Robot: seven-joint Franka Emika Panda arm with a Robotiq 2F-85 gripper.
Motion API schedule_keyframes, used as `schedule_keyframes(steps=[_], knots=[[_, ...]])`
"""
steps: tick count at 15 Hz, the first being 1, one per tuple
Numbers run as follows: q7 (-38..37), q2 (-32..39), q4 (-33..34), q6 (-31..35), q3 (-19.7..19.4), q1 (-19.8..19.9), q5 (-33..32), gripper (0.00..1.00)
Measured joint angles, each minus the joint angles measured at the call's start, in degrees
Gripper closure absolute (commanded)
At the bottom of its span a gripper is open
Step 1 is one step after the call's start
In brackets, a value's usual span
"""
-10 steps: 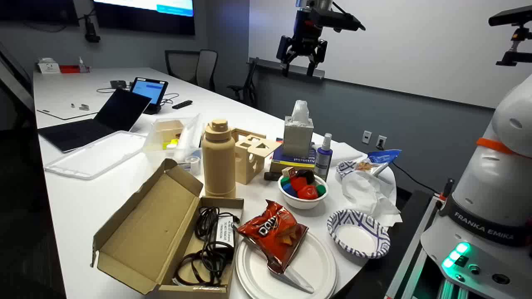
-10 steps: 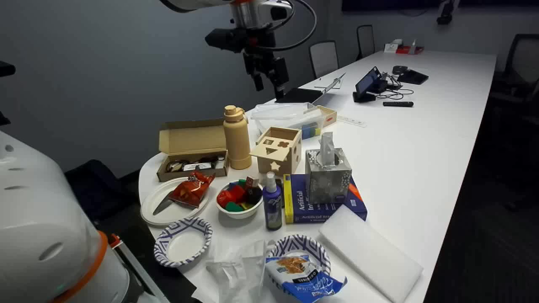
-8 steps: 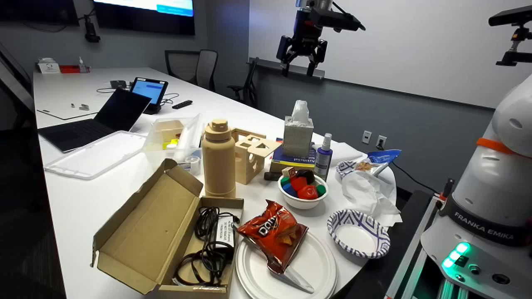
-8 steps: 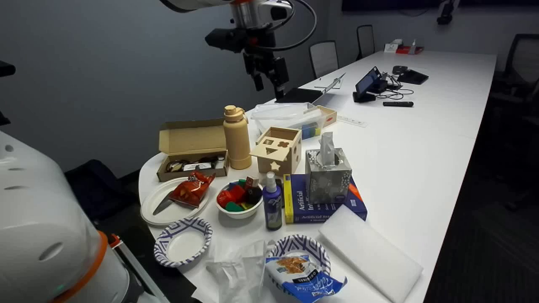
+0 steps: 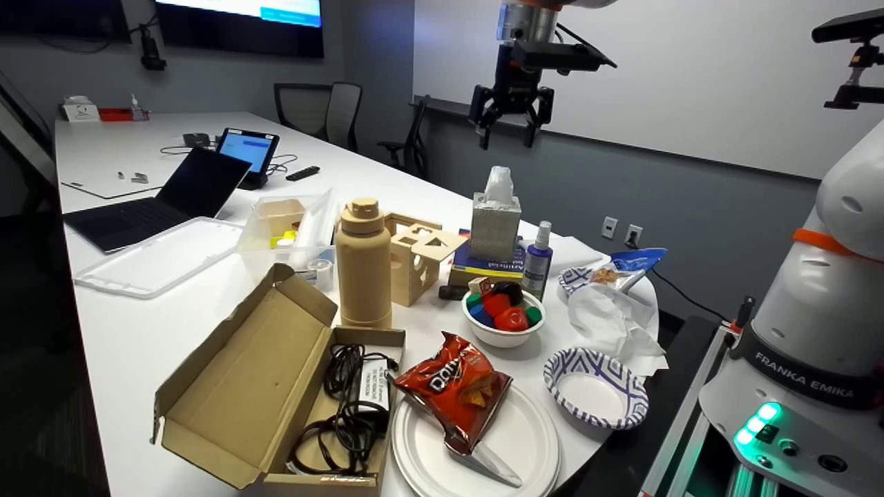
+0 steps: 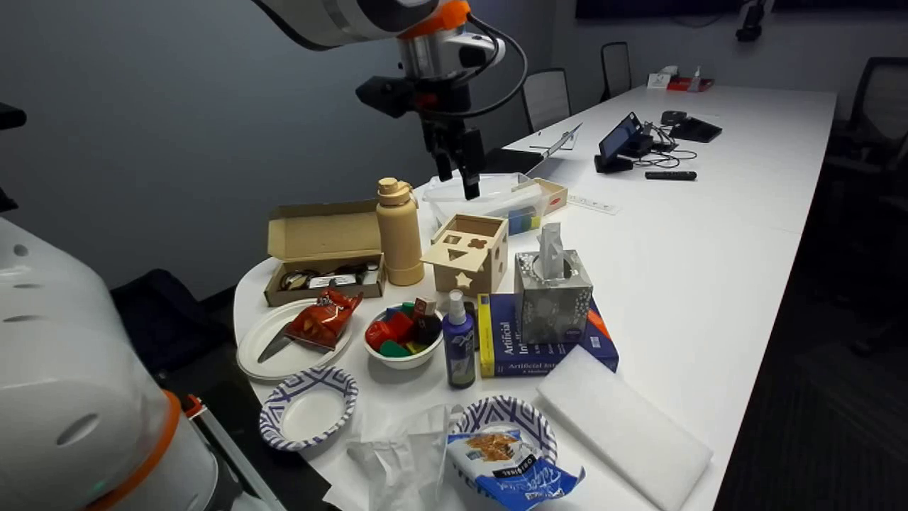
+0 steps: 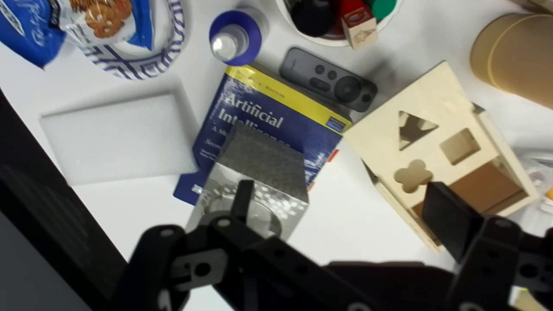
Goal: Remove the clear lid from the blue bottle.
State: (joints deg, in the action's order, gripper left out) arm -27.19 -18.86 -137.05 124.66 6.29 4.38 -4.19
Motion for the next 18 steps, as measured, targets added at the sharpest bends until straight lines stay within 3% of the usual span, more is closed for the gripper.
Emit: schedule_keyframes(steps=[5, 9, 14, 18], knots=[[-12.48, -0.09, -6.67, -0.23, -0.42, 4.0, -3.05, 0.0], [-20.3, 0.0, -10.58, -0.5, -1.01, 5.01, -3.04, 0.0], [-24.38, 0.45, -13.93, 0.04, -1.58, 4.98, -2.03, 0.0], [-25.53, 0.55, -15.59, 4.32, -2.35, 4.81, 0.74, 0.0]])
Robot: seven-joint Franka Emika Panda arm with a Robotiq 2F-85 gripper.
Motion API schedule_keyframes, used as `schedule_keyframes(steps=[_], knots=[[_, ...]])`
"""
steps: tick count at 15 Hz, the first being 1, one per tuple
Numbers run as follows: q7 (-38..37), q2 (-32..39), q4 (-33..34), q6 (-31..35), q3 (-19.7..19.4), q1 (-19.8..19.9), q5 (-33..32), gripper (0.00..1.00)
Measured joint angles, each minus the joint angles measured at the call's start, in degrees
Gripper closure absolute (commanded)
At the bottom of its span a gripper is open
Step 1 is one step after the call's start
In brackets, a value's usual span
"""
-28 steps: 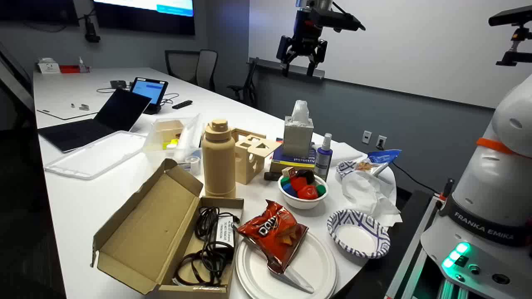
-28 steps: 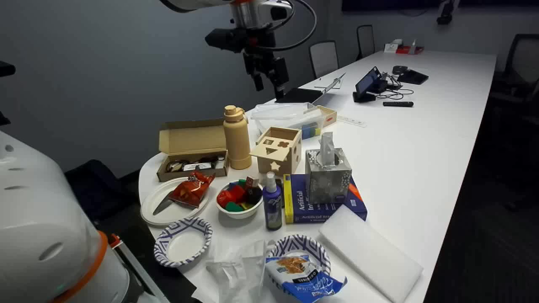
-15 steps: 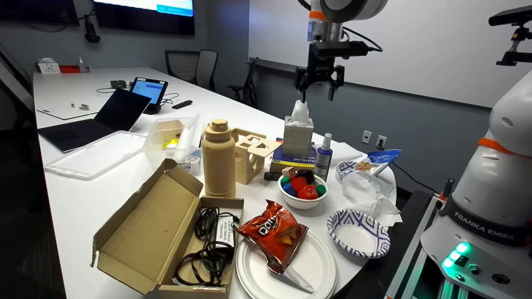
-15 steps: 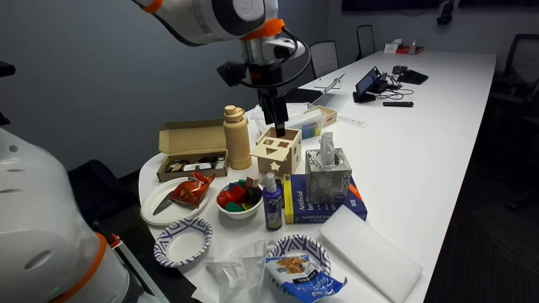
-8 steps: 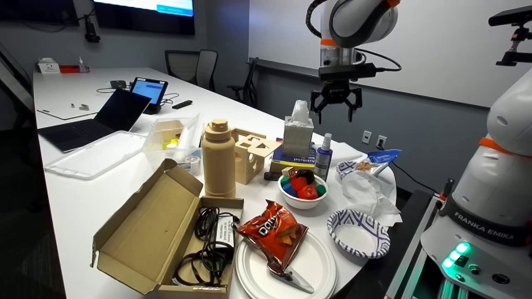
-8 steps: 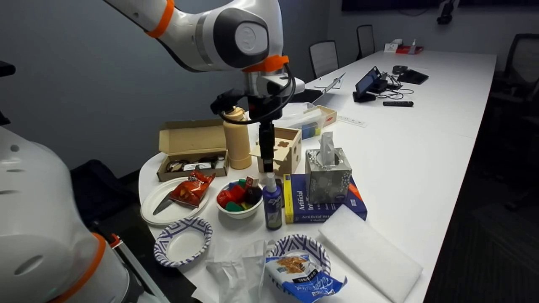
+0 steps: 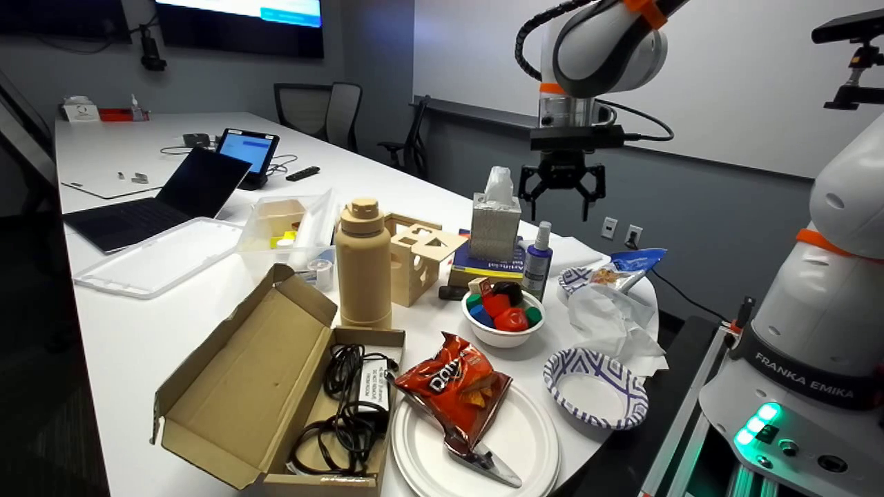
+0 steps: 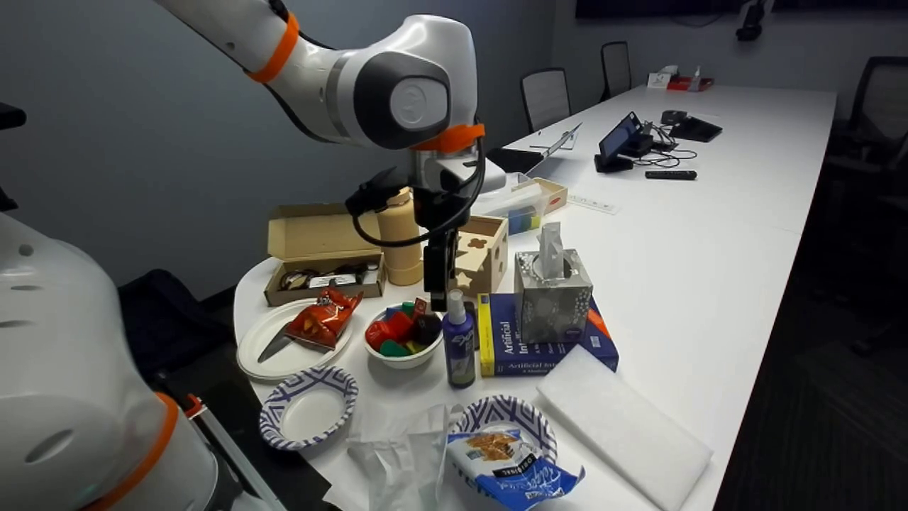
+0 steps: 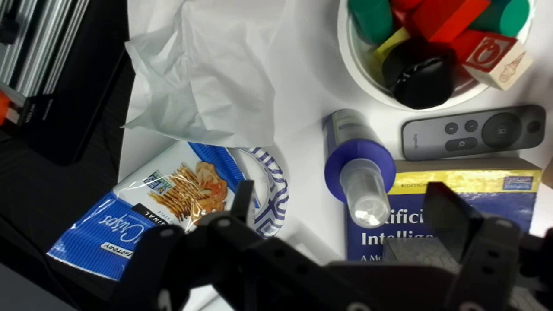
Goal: Remove the clear lid from the blue bottle.
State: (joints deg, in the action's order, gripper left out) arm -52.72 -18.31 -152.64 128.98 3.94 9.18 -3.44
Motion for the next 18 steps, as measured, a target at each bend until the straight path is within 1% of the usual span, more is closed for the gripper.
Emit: schedule_keyframes(steps=[6, 12, 13, 14, 15, 16, 18], knots=[[-0.31, 0.1, -2.22, 7.34, -1.28, 0.01, 2.36, 0.0], [-0.31, 0.87, -3.48, 11.33, -1.6, 0.0, 4.33, 0.01], [-0.31, 0.98, -3.48, 11.48, -1.6, 0.01, 4.39, 0.23], [-0.31, 1.07, -3.48, 11.57, -1.6, 0.0, 4.43, 0.27], [-0.31, 1.11, -3.48, 11.6, -1.6, 0.0, 4.43, 0.35], [-0.31, 1.12, -3.48, 11.6, -1.6, 0.0, 4.43, 0.45], [-0.31, 1.12, -3.48, 11.62, -1.6, 0.0, 4.43, 0.59]])
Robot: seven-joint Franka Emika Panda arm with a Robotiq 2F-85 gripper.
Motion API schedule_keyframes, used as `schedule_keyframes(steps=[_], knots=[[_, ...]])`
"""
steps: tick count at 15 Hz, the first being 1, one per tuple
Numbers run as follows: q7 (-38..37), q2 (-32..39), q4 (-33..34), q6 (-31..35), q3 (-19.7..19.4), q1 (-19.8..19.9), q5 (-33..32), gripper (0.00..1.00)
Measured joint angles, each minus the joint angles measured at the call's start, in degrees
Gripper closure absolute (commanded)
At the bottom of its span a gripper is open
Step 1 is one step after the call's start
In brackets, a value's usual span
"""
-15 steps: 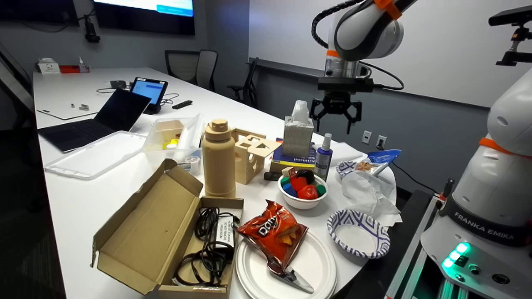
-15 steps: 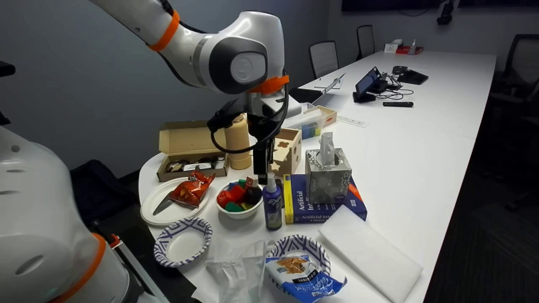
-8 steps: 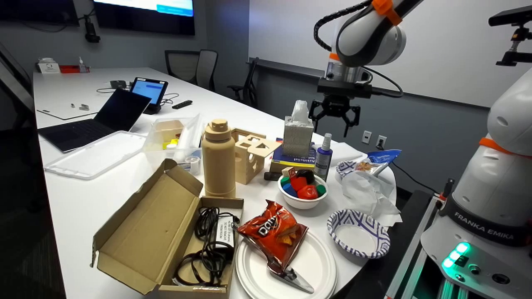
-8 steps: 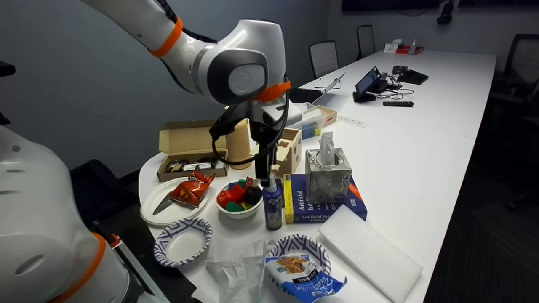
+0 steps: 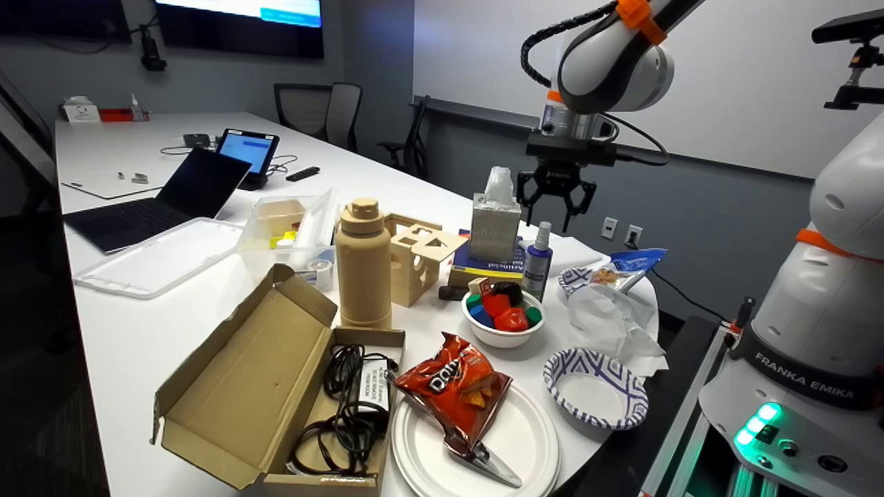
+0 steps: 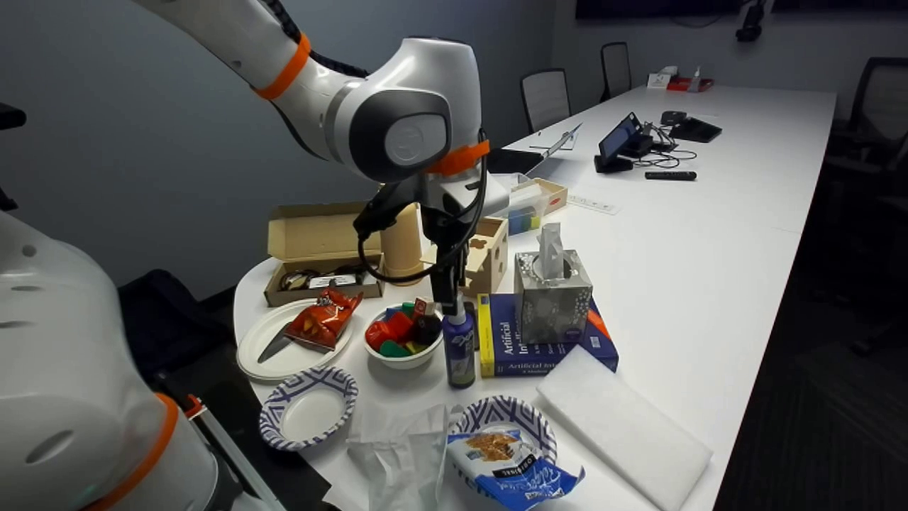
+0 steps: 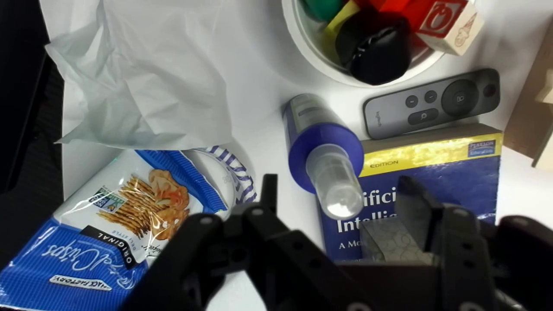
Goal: Remove the clear lid from the blue bottle.
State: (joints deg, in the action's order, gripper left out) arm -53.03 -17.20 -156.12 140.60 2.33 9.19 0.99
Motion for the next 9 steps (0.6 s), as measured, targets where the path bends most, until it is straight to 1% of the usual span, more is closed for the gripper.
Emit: schedule_keyframes(steps=[3, 5, 6, 9], knots=[[0.0, 0.01, 0.0, 0.0, 0.0, 0.0, 0.0, 0.83], [0.0, 0.05, 0.01, 0.01, 0.0, 0.0, 0.0, 0.97], [0.0, 0.06, 0.03, 0.01, 0.01, -0.01, 0.0, 0.94], [0.0, 0.07, 0.05, 0.01, 0.03, -0.01, 0.0, 0.94]])
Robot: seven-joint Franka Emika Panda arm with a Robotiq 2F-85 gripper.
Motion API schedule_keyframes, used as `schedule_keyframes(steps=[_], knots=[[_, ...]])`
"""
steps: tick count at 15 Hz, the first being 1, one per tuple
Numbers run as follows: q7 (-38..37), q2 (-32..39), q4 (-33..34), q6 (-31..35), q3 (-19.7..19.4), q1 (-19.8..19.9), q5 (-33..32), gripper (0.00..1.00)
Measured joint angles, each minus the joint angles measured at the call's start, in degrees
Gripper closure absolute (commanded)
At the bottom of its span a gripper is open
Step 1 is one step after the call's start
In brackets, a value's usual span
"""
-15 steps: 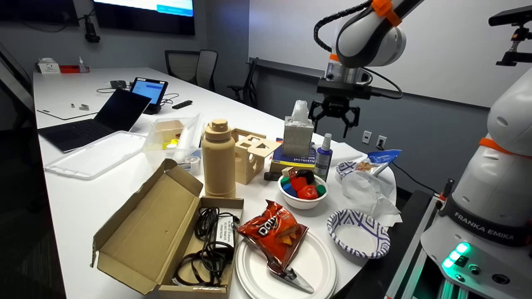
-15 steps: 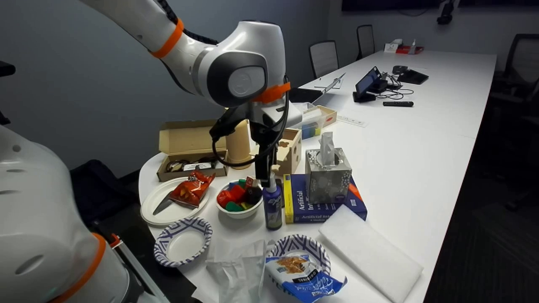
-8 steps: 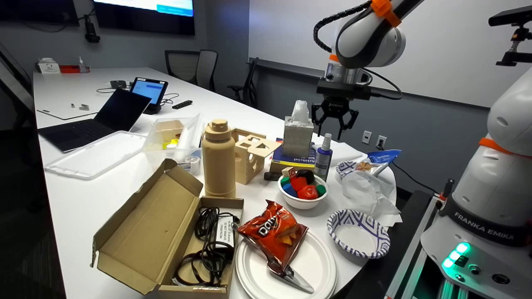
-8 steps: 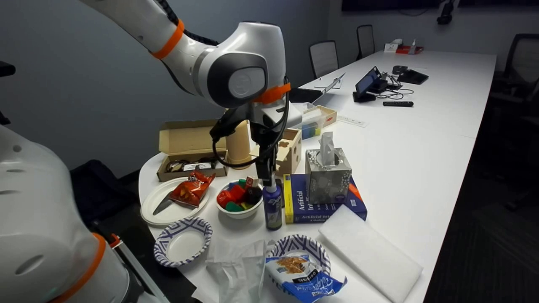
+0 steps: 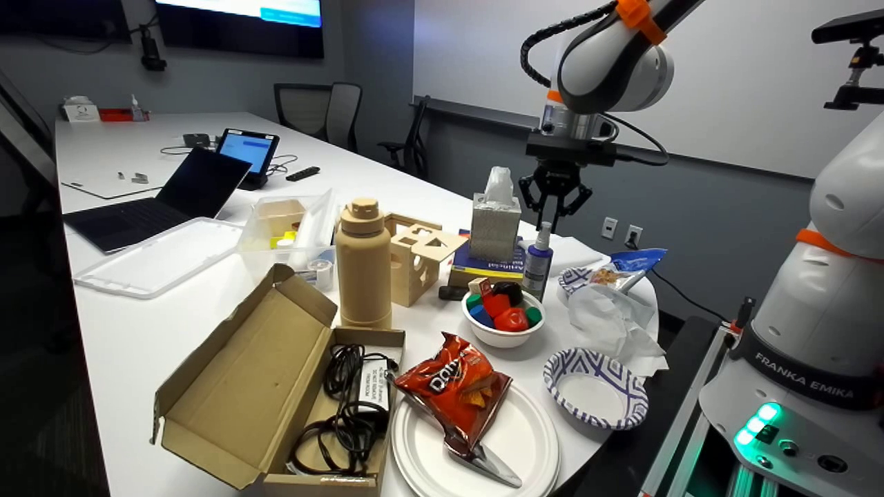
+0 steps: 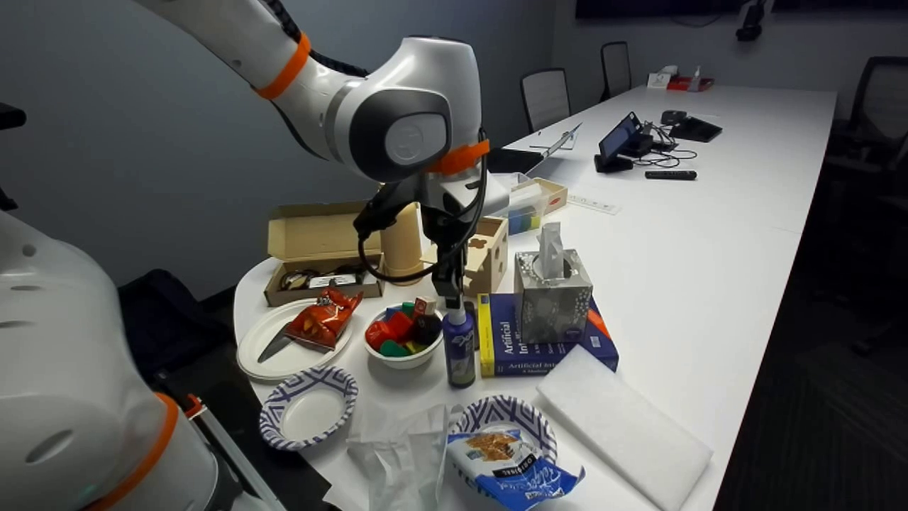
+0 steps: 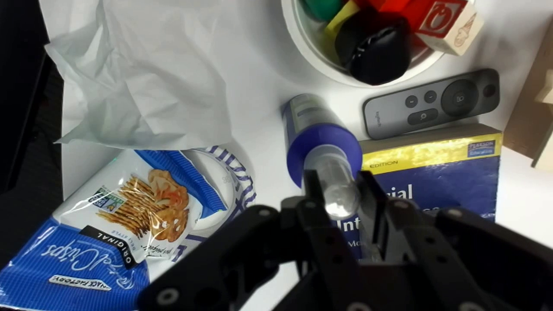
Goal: Remove the clear lid from the blue bottle.
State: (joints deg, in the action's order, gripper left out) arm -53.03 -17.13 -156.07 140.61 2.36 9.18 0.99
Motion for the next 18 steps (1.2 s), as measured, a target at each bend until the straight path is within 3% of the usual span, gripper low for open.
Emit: schedule_keyframes(steps=[7, 18], knots=[[0.02, -0.03, 1.48, -0.91, 0.24, 0.0, -0.57, 0.94], [0.02, -0.18, 8.12, -11.4, 0.29, 0.02, -5.13, 0.94]])
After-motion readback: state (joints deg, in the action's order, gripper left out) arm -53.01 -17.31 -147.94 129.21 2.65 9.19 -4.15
